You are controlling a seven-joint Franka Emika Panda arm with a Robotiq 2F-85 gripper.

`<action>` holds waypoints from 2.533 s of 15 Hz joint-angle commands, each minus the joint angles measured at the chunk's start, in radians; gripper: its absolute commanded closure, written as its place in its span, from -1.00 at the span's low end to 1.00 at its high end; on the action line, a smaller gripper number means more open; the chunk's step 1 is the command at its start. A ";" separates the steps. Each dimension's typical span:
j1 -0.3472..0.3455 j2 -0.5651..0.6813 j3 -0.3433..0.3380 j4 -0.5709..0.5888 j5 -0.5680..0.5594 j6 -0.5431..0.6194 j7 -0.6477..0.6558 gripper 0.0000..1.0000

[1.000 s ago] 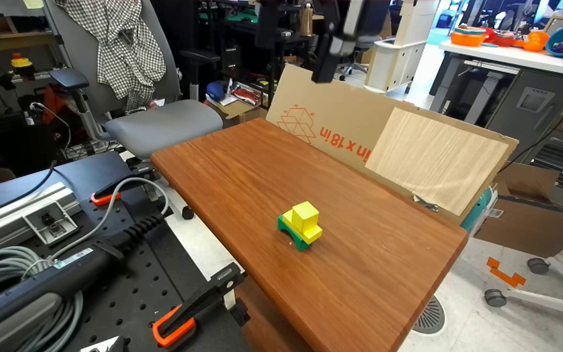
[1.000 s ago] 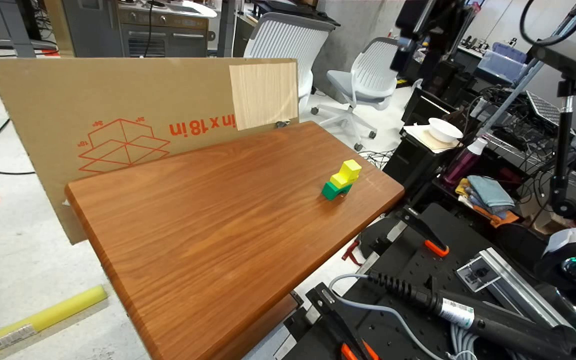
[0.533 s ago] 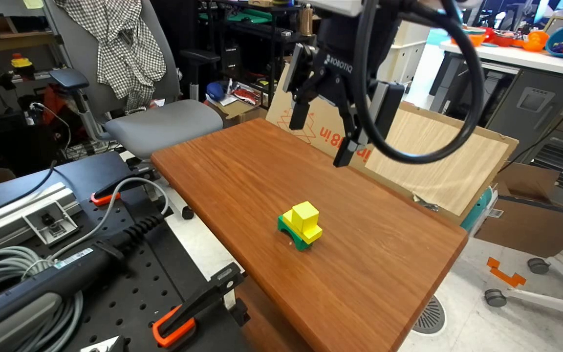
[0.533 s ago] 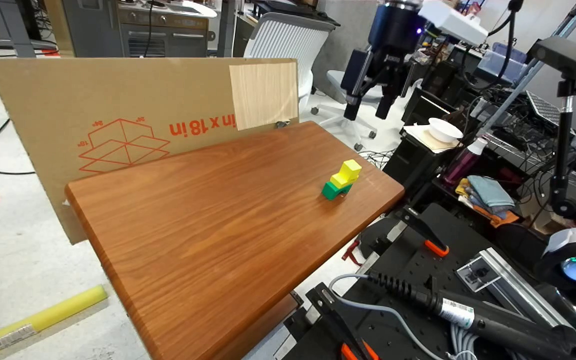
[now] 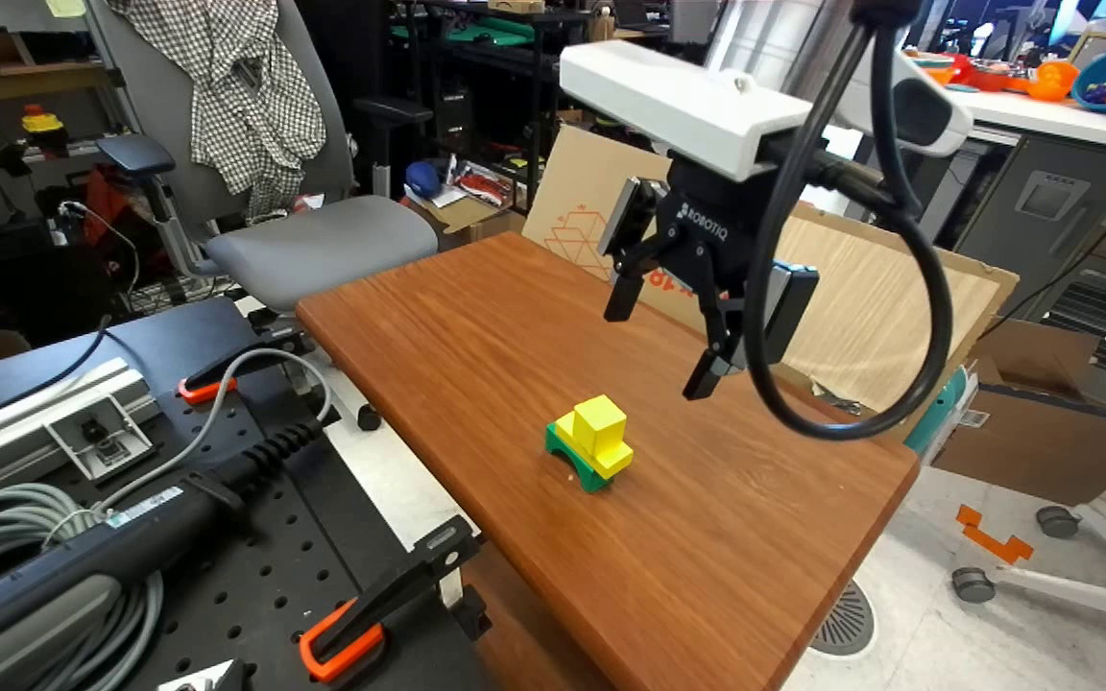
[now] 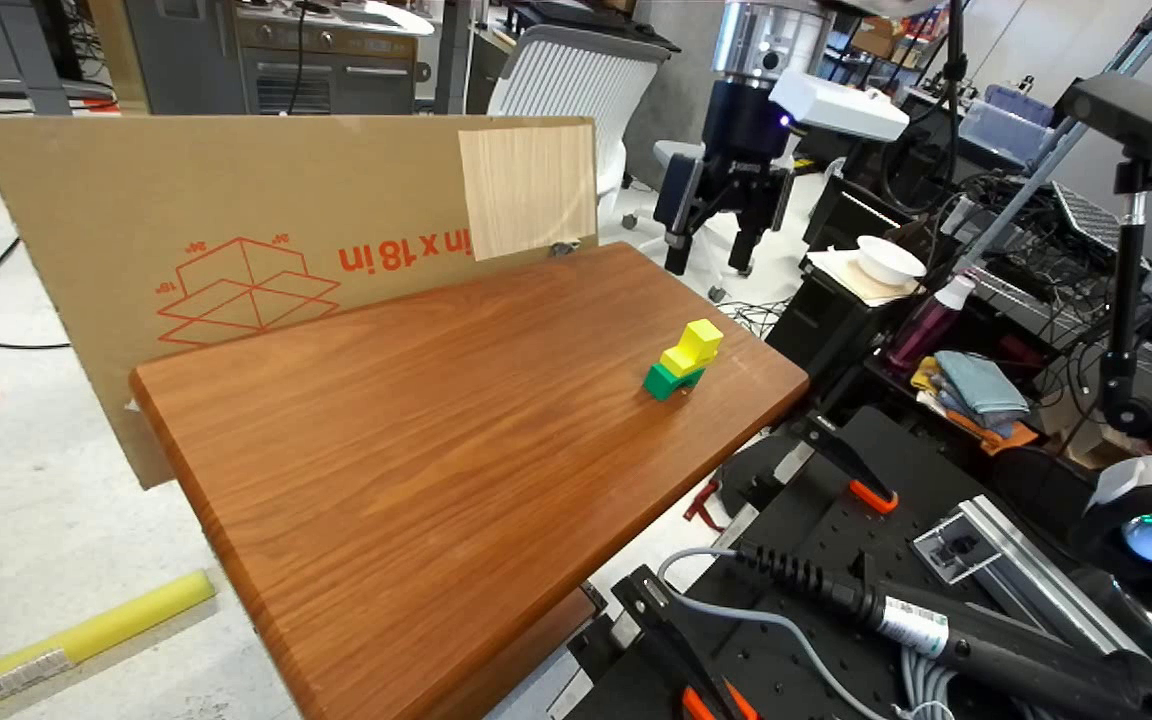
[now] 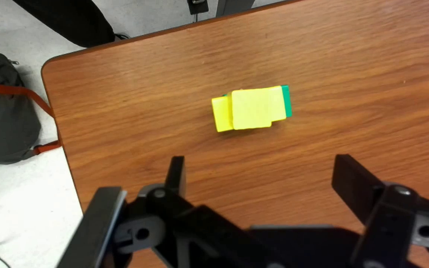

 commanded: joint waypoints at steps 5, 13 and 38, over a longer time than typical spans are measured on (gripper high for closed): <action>-0.020 0.123 0.022 0.082 -0.015 -0.035 0.050 -1.00; -0.013 0.145 0.029 0.080 -0.025 -0.029 0.051 -1.00; 0.038 0.135 0.036 0.018 -0.150 0.021 0.100 0.81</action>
